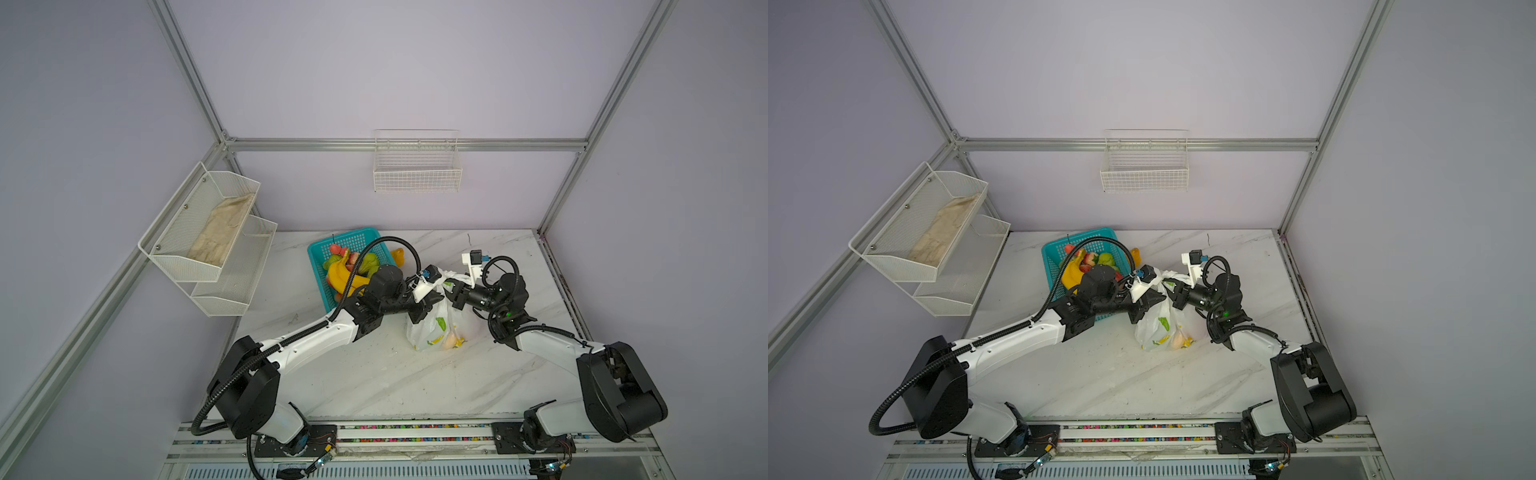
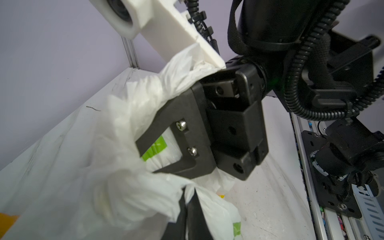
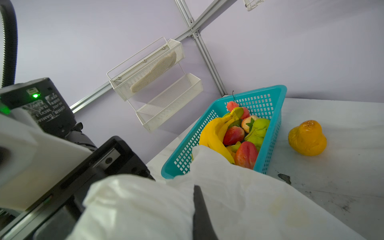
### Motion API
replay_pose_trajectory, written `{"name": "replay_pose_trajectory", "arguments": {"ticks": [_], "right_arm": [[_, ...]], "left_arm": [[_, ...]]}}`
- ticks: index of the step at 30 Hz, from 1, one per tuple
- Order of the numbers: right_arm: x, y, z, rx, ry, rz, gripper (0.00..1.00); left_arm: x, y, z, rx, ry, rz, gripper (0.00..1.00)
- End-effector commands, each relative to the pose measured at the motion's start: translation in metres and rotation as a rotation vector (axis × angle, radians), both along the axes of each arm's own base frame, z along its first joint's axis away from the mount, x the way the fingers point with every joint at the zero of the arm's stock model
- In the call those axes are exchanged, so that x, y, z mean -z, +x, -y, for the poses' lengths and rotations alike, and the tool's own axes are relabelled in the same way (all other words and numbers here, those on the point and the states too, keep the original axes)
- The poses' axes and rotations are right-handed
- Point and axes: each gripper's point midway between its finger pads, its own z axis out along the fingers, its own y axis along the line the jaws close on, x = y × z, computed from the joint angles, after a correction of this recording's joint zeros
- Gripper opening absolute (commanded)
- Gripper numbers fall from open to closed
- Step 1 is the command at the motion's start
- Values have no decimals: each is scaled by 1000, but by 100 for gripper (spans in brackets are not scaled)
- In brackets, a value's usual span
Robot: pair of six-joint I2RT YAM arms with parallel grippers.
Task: Place the fake fruits into the plastic bag and tie a complex knot
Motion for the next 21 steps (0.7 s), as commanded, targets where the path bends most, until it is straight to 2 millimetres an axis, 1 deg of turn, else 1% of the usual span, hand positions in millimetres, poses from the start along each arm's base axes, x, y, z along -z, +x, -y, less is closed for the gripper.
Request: {"name": "replay_pose_trajectory", "arguments": {"ticks": [1,5,7,8,12,14,17,19,21], "right_arm": [[-16,-12,-6,-84,28,69,0],[-7,-9,0,-93,12,54,0],[-4,-9,2,-107,2,53,0],[-2,-9,2,-113,-7,56,0],[4,-7,4,-120,-59,64,0],[7,-7,4,-128,-82,69,0],[10,-7,4,-136,-130,77,0],[9,-8,4,-138,-134,86,0],[7,-9,5,-137,-138,95,0]], "left_arm": [[-5,-3,2,5,-56,10,14],[-5,-8,-7,7,-53,2,35],[-8,-10,-13,-1,-55,6,42],[-17,-13,-19,-6,-68,22,45],[-38,-17,-37,-27,-103,58,54],[-47,-16,-45,-38,-123,74,56],[-59,-6,-57,-77,-146,77,55],[-63,1,-64,-97,-154,70,53],[-68,7,-69,-115,-160,68,48]]}}
